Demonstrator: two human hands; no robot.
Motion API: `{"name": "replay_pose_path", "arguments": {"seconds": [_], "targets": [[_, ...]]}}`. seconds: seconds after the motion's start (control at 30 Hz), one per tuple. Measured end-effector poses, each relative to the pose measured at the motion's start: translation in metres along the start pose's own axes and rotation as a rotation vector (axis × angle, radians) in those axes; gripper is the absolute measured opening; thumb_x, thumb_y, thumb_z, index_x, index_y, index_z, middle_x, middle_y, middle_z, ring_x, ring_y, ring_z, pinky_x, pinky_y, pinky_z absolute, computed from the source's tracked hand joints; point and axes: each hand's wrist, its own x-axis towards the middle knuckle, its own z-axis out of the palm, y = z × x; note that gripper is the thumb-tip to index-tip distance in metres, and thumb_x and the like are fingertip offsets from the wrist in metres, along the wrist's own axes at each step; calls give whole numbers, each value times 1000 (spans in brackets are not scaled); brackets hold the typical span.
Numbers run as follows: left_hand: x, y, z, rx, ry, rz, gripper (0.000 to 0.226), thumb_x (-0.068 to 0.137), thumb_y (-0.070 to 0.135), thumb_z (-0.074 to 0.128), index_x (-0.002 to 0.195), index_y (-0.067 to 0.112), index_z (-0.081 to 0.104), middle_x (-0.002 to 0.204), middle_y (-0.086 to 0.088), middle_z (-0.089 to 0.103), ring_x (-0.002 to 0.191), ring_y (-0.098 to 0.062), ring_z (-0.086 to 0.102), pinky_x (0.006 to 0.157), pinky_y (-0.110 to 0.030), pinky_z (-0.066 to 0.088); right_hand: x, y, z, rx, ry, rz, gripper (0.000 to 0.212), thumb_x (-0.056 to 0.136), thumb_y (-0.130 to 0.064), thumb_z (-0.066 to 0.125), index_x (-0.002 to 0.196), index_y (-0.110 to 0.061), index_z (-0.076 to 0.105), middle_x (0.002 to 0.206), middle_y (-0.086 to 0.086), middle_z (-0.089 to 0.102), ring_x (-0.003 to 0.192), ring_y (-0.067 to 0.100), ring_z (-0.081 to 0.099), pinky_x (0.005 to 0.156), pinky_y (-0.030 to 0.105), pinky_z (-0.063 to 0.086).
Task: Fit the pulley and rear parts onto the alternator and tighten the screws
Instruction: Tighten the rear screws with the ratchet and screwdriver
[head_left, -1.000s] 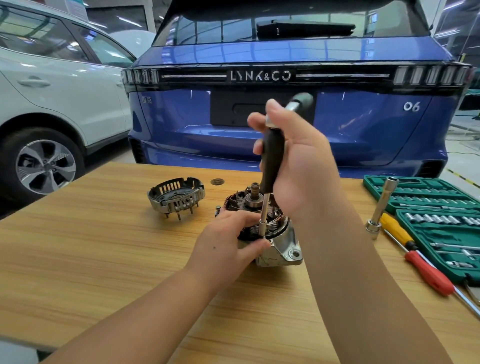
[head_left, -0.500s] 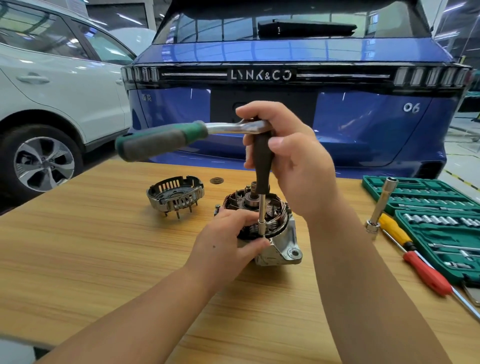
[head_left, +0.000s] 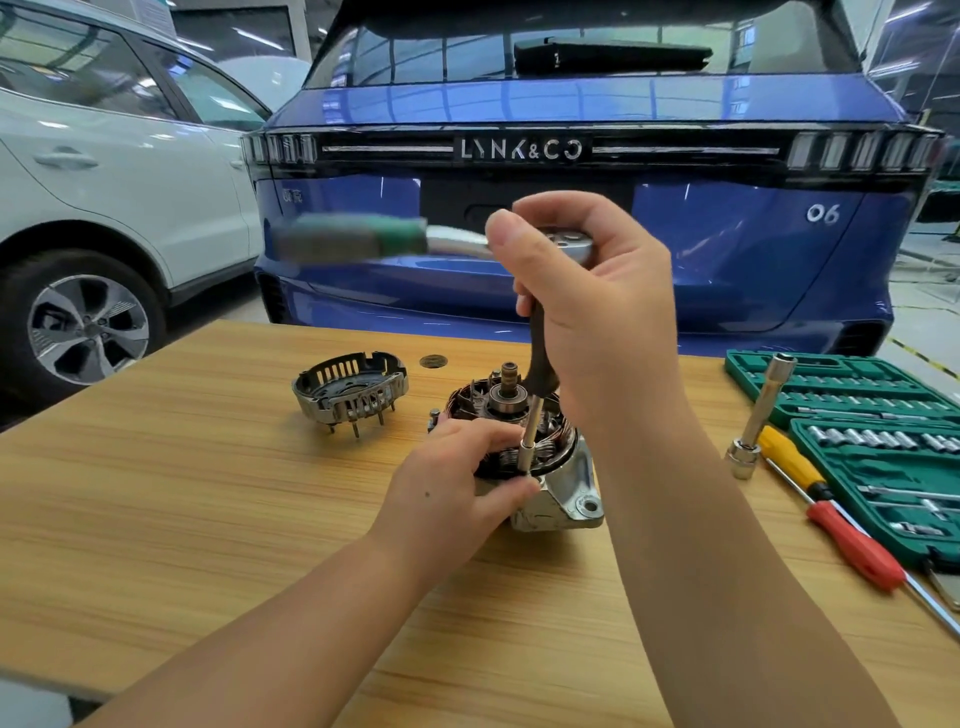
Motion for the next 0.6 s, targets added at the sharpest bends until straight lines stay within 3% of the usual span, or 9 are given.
{"name": "replay_pose_path", "arguments": {"seconds": [0.1, 0.2, 0.27, 0.37, 0.47, 0.53, 0.6], "targets": [[1, -1, 0, 16, -7, -6, 44, 83, 40, 77, 124, 32, 65, 114, 18, 65, 109, 7, 51, 93, -13, 41, 6, -3, -7, 104, 151, 168, 22, 89, -25, 76, 104, -15, 63, 59, -6, 61, 50, 10, 54, 50, 22, 43], [1, 0, 0, -6, 1, -20, 43, 83, 39, 78, 123, 34, 65, 109, 26, 60, 108, 9, 50, 100, -26, 46, 12, -8, -17, 496, 30, 468, 21, 98, -30, 59, 108, -11, 59, 73, 3, 67, 59, 13, 53, 60, 26, 41], [1, 2, -1, -12, 4, -16, 40, 83, 37, 79, 121, 34, 66, 103, 33, 56, 106, 14, 49, 107, -38, 44, 12, -11, -17, 642, -78, 585, 27, 90, -27, 59, 109, -8, 65, 83, 4, 70, 64, 15, 56, 62, 25, 44], [1, 3, -1, -2, 13, 6, 38, 82, 34, 80, 118, 34, 67, 98, 37, 53, 104, 20, 46, 104, -36, 46, 10, -9, -12, 684, -181, 616, 12, 73, -22, 72, 81, -15, 75, 79, 0, 69, 69, 15, 63, 63, 22, 50], [1, 2, -1, 9, 16, 21, 39, 82, 36, 79, 119, 34, 66, 98, 34, 54, 103, 20, 46, 95, -21, 45, 8, -2, -9, 660, -124, 433, 27, 75, -6, 74, 82, -18, 51, 82, 4, 67, 82, 24, 63, 70, 30, 51], [1, 0, 0, 12, 11, 14, 42, 82, 38, 79, 122, 33, 65, 102, 31, 55, 103, 19, 46, 94, -14, 42, 6, 6, -7, 325, 57, 38, 31, 79, 2, 68, 82, -18, 45, 89, 7, 65, 86, 21, 62, 75, 30, 49], [0, -1, 1, 18, 9, 10, 44, 83, 39, 78, 124, 32, 65, 105, 28, 56, 103, 18, 47, 93, -8, 38, 4, 14, -3, -99, 103, -358, 31, 84, 13, 59, 95, -15, 50, 91, 6, 58, 84, 5, 56, 77, 16, 46]]}}
